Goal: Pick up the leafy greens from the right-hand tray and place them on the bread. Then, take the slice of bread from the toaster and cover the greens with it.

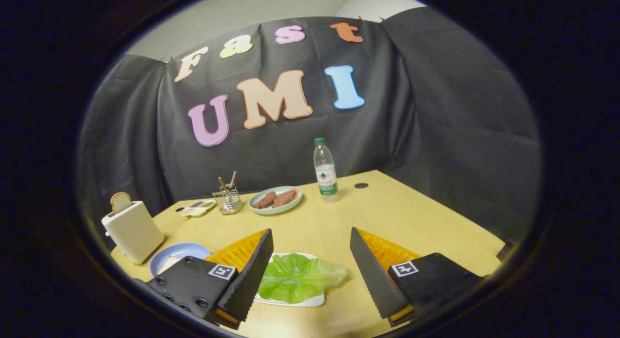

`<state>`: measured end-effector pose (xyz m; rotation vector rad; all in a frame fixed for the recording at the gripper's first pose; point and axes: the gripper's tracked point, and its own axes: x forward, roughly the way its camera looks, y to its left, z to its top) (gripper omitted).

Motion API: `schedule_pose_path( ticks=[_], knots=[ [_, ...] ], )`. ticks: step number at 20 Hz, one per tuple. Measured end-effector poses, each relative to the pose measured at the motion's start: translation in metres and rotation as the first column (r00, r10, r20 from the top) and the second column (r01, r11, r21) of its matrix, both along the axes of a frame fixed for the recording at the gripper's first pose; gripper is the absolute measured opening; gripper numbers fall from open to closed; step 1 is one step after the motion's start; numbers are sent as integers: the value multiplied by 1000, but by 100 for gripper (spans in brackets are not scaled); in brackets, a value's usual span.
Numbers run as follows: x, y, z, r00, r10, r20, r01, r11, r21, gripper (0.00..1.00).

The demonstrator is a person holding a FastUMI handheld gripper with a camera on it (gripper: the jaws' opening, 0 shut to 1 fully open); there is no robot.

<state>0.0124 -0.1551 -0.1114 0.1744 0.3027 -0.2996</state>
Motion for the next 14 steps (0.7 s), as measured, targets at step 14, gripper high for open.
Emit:
schedule_pose_path(
  ticks=[14],
  knots=[
    [14, -20, -91, 983, -16, -184, 72, 950, 303, 99]
  ],
)
